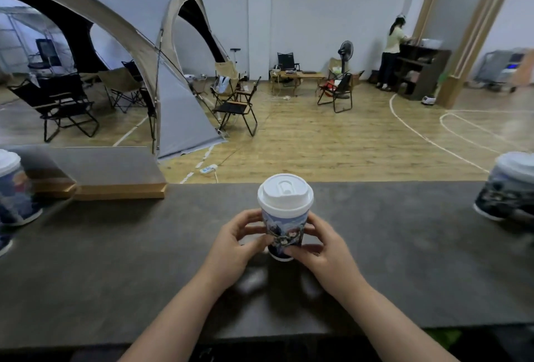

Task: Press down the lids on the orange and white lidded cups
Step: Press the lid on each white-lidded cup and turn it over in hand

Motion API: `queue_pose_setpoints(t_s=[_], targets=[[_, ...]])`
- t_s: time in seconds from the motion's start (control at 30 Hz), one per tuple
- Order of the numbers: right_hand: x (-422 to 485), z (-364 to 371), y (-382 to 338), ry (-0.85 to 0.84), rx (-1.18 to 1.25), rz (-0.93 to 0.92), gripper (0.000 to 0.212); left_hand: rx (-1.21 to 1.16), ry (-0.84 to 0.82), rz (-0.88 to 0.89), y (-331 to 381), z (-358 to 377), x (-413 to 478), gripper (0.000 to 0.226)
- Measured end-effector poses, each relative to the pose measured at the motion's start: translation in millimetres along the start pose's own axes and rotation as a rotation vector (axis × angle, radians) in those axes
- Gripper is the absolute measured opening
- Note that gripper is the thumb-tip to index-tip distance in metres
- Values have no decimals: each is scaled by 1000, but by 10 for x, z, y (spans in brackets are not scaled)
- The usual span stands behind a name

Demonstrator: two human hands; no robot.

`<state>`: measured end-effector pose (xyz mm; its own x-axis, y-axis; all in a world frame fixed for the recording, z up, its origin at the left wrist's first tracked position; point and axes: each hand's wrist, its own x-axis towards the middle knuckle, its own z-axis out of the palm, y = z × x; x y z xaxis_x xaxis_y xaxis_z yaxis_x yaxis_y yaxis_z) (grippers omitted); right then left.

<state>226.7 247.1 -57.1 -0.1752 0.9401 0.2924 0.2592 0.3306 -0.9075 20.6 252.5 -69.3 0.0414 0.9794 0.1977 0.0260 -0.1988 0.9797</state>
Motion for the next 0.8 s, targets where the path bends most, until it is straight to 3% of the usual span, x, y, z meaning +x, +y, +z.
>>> queue_pose_setpoints(t_s=[0.27, 0.5, 0.8], targets=[[-330, -1691, 508, 236, 56, 53, 81, -14, -131, 33, 28, 1916, 368, 46], [-663, -2957, 962, 438, 52, 100, 64, -104, -222, 31, -2, 3516, 549, 50], [-678, -3782, 1326, 607, -83, 109, 69, -139, -252, -2, -32, 4691, 812, 47]])
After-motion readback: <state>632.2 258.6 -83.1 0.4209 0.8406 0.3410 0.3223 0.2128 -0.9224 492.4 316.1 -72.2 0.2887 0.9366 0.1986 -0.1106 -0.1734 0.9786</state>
